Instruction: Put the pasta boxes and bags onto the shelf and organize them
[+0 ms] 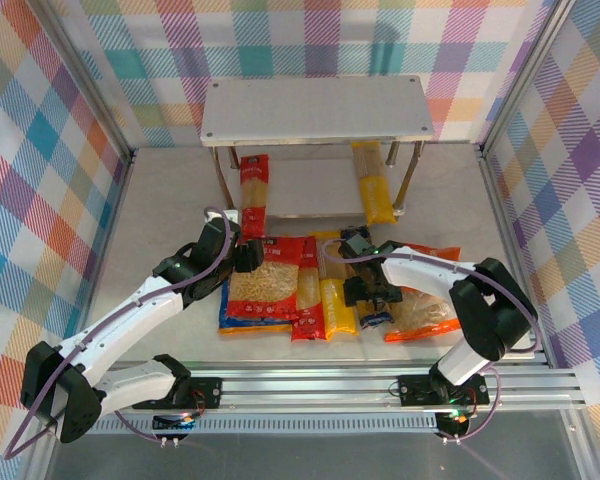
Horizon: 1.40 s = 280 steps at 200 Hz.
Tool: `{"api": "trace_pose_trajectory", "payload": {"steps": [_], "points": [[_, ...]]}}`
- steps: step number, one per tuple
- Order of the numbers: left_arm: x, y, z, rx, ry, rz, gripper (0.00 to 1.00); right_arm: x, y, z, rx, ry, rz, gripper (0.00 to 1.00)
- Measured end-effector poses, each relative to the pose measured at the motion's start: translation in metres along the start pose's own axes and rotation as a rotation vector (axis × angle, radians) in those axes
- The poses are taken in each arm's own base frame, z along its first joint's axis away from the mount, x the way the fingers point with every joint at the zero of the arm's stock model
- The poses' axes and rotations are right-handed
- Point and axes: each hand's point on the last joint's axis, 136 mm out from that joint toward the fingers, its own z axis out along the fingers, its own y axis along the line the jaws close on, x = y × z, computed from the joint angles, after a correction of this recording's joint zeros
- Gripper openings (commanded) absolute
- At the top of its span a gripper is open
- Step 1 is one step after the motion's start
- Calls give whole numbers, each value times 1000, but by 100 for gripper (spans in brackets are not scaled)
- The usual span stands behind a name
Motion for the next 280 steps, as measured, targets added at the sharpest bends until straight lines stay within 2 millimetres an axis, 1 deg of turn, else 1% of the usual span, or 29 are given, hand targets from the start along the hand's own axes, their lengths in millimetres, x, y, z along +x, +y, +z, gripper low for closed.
{"api": "trace_pose_trajectory", "payload": {"steps": [12, 26, 53, 105, 141, 176, 191, 210, 219, 222, 225, 280], "points": [[-2, -1, -1, 2, -3, -1, 69, 0, 1, 1, -3, 4, -3, 88], [-3, -1, -1, 4, -7, -2, 69, 1, 2, 3, -5, 10, -6, 84], [-4, -2, -2, 5, -9, -2, 69, 1, 5, 6, -22, 23, -17, 73], [-4, -2, -2, 5, -9, -3, 69, 2, 7, 5, -37, 25, -23, 49], [-4, -2, -2, 5, -10, -2, 69, 1, 7, -2, -51, 12, -21, 34], [-5, -2, -2, 5, -10, -2, 68, 9, 6, -10, -67, 27, -21, 26], [-4, -2, -1, 5, -9, -2, 68, 13, 5, -14, -76, 37, -21, 20], [-4, -2, 0, 3, -6, -1, 68, 16, 6, -20, -96, 40, -22, 18], [-4, -2, 1, 3, -5, -1, 68, 18, 7, -24, -107, 42, -22, 9], [-4, -2, 2, 3, -6, -1, 68, 18, 7, -25, -111, 43, -21, 3], [-4, -3, 2, 4, -8, -2, 68, 19, 7, -26, -114, 44, -22, 0], [-5, -6, 11, 4, -6, -2, 67, 25, 4, -56, -170, 4, -18, 0]]}}
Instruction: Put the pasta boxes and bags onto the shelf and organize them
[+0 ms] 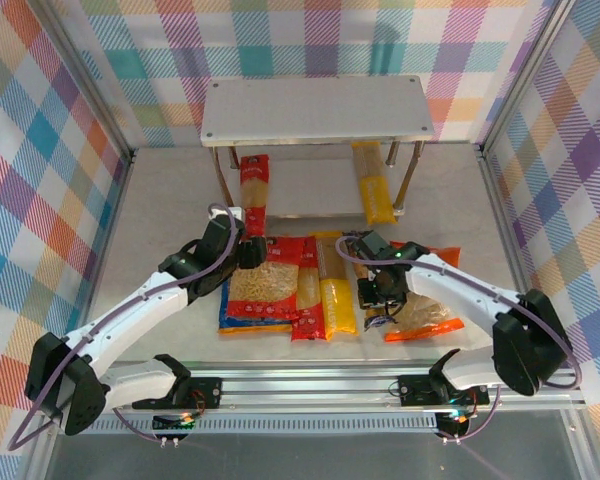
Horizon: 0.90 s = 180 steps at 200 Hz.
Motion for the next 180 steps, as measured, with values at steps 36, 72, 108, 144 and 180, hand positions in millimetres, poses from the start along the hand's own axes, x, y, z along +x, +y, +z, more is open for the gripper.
{"api": "trace_pose_trajectory", "payload": {"steps": [36, 72, 108, 144, 180], "points": [[1, 0, 1, -1, 2, 1, 68, 10, 1, -18, -41, -10, -2, 0], [1, 0, 1, 0, 3, 1, 68, 18, 11, -43, -135, -22, -23, 0], [1, 0, 1, 1, 4, 1, 68, 6, 29, -66, -222, -71, -38, 0], [1, -2, 1, 8, 7, 1, 69, -38, 48, -81, -214, -132, -50, 1], [2, -3, 0, 18, 14, 2, 69, -112, 63, -66, -162, -174, -53, 2]]}}
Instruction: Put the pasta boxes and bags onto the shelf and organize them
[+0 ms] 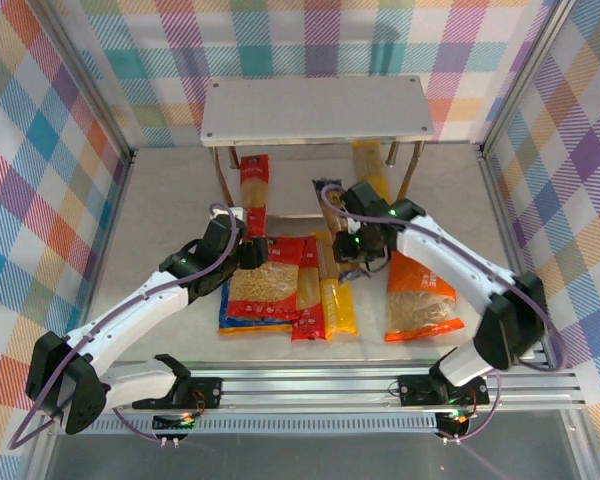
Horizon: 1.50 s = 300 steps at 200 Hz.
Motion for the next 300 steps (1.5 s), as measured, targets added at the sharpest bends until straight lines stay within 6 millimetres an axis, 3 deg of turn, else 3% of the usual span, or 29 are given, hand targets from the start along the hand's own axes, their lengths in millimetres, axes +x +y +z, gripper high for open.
{"api": "trace_pose_trajectory", "payload": {"steps": [42, 97, 168, 245, 300], "points": [[-2, -2, -2, 7, -4, 2, 70, -61, -23, 35, 94, -28, 25, 3], [-5, -4, -4, 20, -7, 8, 70, -115, -43, 56, 158, -75, 30, 4], [0, -1, -5, 10, 12, 22, 70, -136, -56, 83, 211, -75, 36, 6], [-1, -1, -7, 12, 8, 22, 70, -146, -69, 86, 284, -117, 37, 11], [-2, -1, -10, 16, -1, 20, 71, -155, -74, 89, 317, -145, 42, 41]]}}
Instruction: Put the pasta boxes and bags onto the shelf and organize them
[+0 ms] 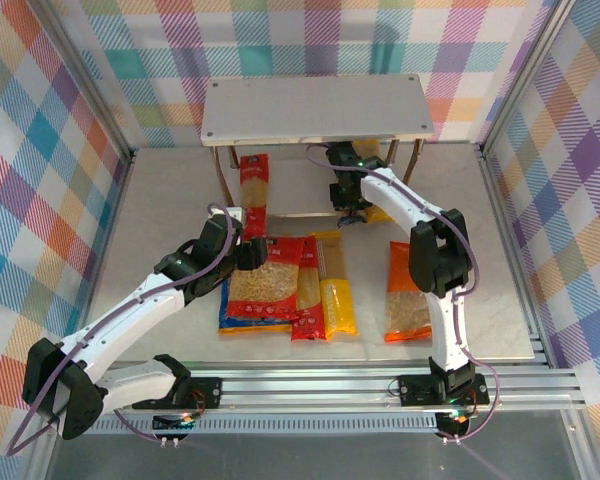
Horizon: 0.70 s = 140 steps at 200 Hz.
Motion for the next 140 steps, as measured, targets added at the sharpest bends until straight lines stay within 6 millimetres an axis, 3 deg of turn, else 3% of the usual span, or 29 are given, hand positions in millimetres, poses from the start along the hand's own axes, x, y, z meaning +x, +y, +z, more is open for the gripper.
{"api": "trace_pose_trajectory", "payload": {"steps": [88, 140], "points": [[3, 2, -3, -5, 10, 2, 72, -18, -4, 3, 17, -63, 34, 71], [4, 3, -6, -3, 13, 6, 72, -8, -8, 3, 6, -85, 39, 76]]}}
